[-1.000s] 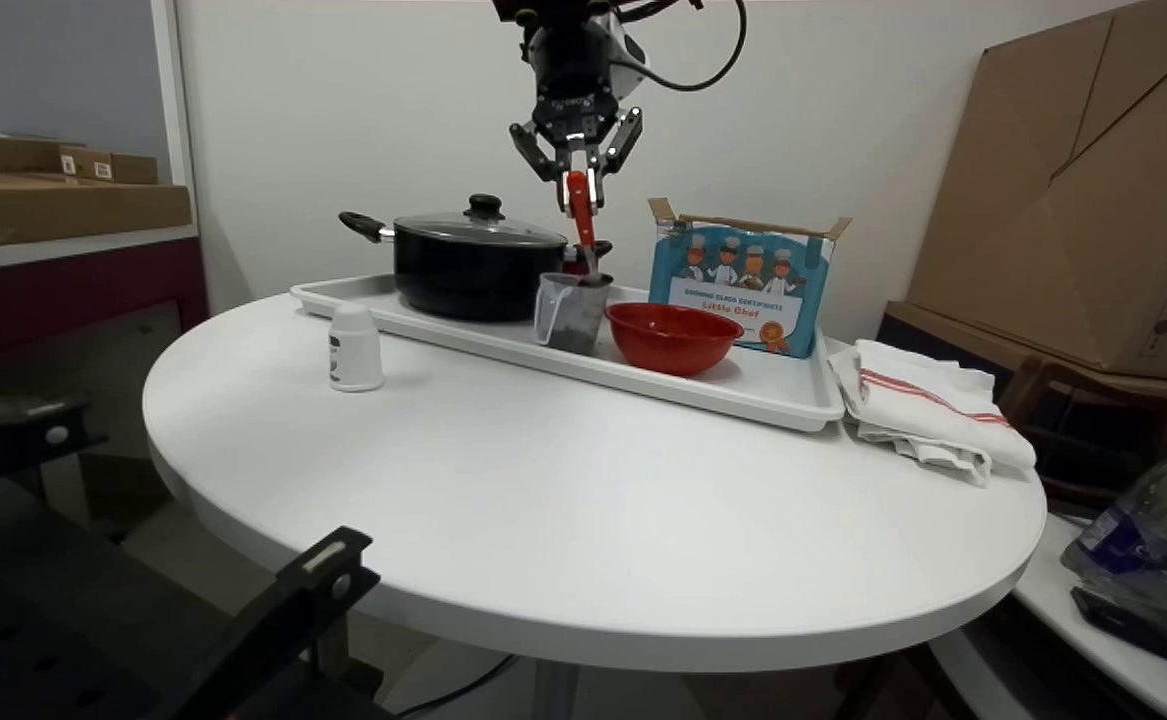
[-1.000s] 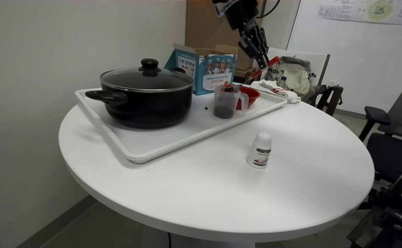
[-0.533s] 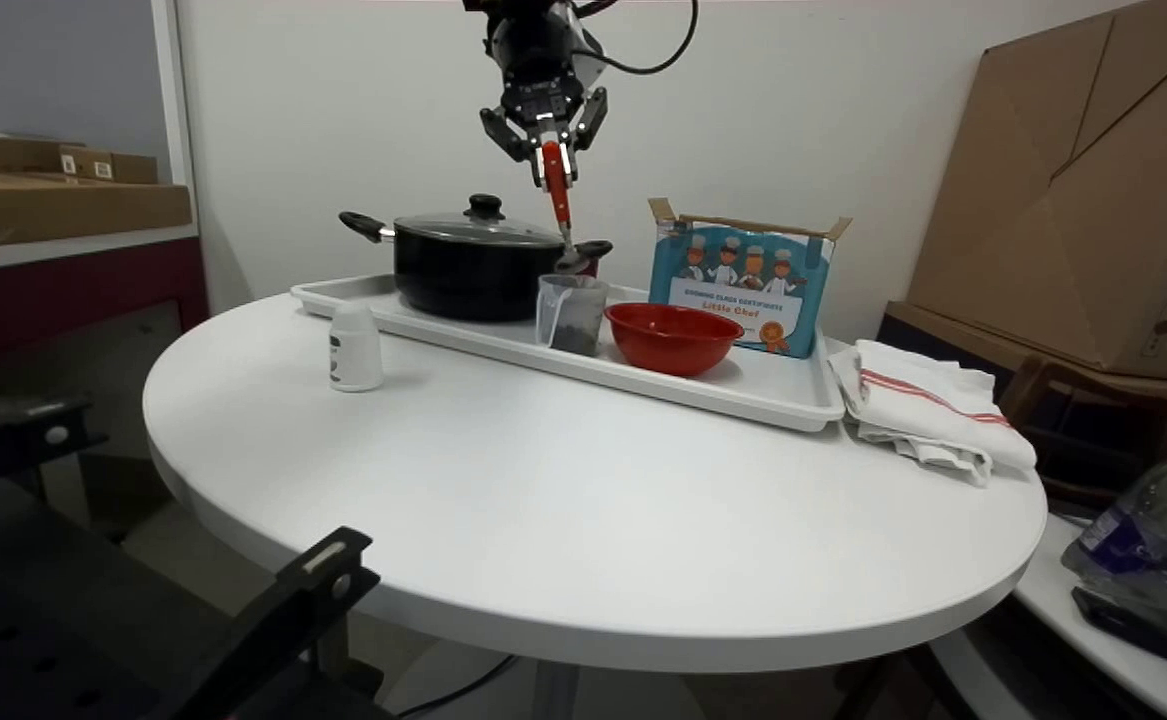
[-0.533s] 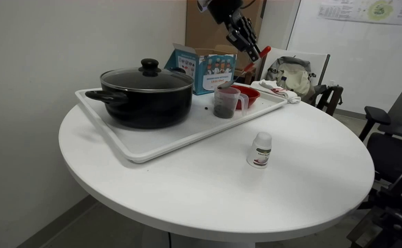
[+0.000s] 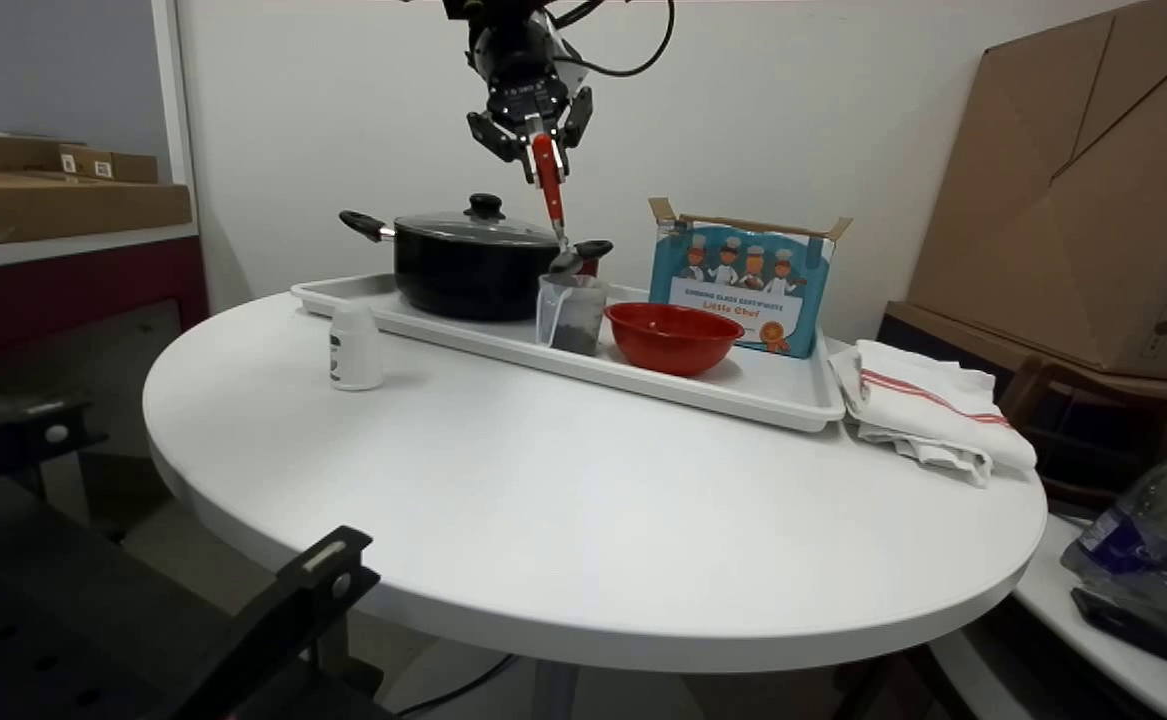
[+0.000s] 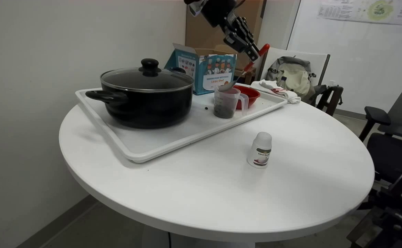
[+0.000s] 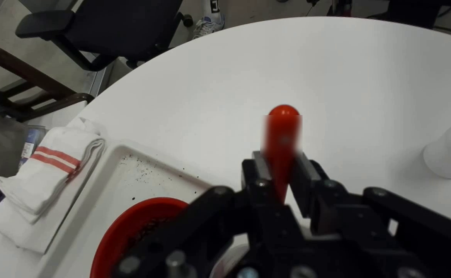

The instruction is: Use the spoon to scoop some beans from the red bowl into the jar

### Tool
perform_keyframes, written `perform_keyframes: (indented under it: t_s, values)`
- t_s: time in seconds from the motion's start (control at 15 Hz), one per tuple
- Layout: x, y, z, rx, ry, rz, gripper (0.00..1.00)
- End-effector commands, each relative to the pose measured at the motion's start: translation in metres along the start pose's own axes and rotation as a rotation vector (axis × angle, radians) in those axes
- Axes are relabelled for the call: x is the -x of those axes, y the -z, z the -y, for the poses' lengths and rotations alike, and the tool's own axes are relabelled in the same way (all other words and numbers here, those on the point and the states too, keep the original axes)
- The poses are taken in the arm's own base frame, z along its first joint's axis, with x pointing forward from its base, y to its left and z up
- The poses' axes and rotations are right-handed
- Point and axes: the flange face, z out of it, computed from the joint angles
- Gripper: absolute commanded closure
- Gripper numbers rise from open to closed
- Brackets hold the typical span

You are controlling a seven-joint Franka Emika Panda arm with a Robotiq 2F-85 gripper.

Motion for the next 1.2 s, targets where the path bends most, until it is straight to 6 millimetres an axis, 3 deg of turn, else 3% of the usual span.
perform_keyframes:
  t_s: [0.0, 0.33, 0.6, 0.87, 1.13]
  values:
    - [0.009, 0.002, -0.031, -0.053, -0.06, -0.033, 0.91]
    - [0.055, -0.004, -0.105, -0.215, -0.182, -0.186, 0.91]
    - [0.064, -0.047, -0.158, -0.356, -0.273, -0.223, 0.91]
    - [0.042, -0.105, -0.174, -0.44, -0.282, -0.159, 0.91]
    - [0.014, -0.128, -0.17, -0.464, -0.278, -0.122, 0.91]
